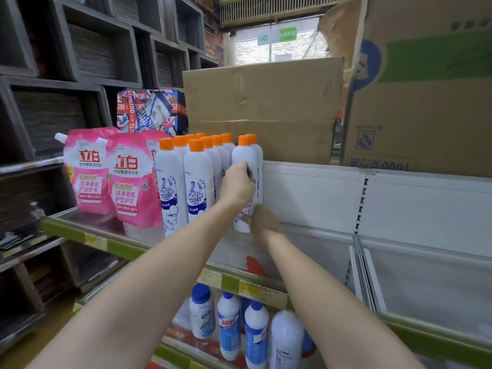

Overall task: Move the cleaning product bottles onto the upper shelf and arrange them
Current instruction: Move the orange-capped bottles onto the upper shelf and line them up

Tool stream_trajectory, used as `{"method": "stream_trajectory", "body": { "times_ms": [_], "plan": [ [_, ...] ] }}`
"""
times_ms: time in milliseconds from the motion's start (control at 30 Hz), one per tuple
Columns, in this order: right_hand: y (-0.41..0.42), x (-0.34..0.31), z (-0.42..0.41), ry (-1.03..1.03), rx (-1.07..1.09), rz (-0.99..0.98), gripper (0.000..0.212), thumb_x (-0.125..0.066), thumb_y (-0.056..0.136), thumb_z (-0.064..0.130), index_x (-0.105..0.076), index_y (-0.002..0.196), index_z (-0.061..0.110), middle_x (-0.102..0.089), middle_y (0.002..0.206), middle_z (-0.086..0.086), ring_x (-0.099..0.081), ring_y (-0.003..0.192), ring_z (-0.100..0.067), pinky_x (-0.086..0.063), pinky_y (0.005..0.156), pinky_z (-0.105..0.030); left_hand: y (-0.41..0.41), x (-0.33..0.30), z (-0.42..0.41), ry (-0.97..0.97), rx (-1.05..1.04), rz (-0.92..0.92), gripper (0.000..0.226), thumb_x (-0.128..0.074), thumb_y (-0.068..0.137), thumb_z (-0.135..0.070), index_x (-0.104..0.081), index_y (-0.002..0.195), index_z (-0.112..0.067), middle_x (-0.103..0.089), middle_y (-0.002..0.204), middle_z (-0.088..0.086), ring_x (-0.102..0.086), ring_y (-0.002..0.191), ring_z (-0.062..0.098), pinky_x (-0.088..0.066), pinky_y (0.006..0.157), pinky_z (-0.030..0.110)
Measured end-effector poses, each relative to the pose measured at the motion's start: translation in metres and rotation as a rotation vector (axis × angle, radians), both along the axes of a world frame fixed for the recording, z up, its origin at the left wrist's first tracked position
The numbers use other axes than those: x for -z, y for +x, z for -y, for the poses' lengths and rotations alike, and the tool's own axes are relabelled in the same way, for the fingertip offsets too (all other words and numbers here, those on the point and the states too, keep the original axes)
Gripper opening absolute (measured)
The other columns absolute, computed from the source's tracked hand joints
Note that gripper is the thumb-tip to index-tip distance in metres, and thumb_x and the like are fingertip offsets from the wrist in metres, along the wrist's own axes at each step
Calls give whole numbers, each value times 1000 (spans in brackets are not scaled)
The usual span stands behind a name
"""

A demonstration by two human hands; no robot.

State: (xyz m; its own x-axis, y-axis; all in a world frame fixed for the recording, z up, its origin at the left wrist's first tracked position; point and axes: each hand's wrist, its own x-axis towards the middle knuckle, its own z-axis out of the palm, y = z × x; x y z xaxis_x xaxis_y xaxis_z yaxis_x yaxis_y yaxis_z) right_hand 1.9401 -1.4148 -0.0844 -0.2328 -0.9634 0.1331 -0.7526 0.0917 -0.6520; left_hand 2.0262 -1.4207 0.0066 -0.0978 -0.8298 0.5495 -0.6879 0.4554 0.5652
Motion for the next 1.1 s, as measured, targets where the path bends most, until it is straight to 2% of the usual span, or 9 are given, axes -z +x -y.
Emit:
{"method": "stream_trajectory", "body": {
  "times_ms": [133,233,400,567,700,800,1000,1100],
  "plan": [
    [-13,-2,-12,35,-23,-167,39,-53,104,29,-48,134,6,-58,135,-16,-56,125,-34,-45,90,-37,0,3,-5,-13,9,28,7,-60,94,-19,-60,97,-13,-68,90,6,-64,83,27,-57,73,42],
    [-33,0,-24,34,46,-215,28,-47,102,21,-50,126,7,-61,129,-17,-60,118,-35,-46,84,-37,-13,11,-11,-36,105,31,9,-60,95,-23,-60,97,-14,-67,89,2,-63,85,25,-55,74,40],
    [-92,2,-67,-5,192,-242,25,-52,102,31,-54,115,10,-64,118,-17,-62,109,-35,-42,75,-35,-58,30,-20,17,259,76,14,-64,93,-24,-62,101,-13,-68,96,4,-63,90,27,-55,80,41],
    [-174,1,-137,8,413,-243,19,-50,97,22,-54,113,12,-65,117,-19,-62,109,-37,-48,83,-37,-134,47,-47,108,469,177,11,-59,93,-17,-55,103,-14,-65,100,12,-61,91,33,-54,79,41],
    [-243,4,-214,-3,585,-280,5,-52,98,17,-52,101,13,-66,110,-21,-62,105,-38,-49,84,-39,-205,63,-91,130,633,283,14,-56,95,-20,-55,108,-15,-65,101,10,-63,90,32,-56,80,41],
    [-288,7,-273,-13,720,-287,16,-53,98,17,-55,109,5,-65,110,-23,-62,104,-40,-51,85,-42,-255,68,-134,60,779,368,12,-58,94,-22,-59,103,-14,-68,100,10,-62,91,32,-56,79,41],
    [-361,12,-385,2,875,-267,14,-54,97,15,-56,104,3,-65,110,-25,-61,106,-41,-47,88,-41,-345,68,-236,-16,995,399,7,-57,92,-16,-62,90,-12,-66,95,11,-61,91,31,-53,76,38],
    [-394,18,-440,-64,951,-273,16,-56,95,12,-58,105,0,-64,109,-26,-61,105,-39,-46,87,-41,-392,70,-289,-7,1081,391,10,-57,93,-16,-64,92,-9,-66,95,10,-62,90,30,-50,73,35]
  ]
}}
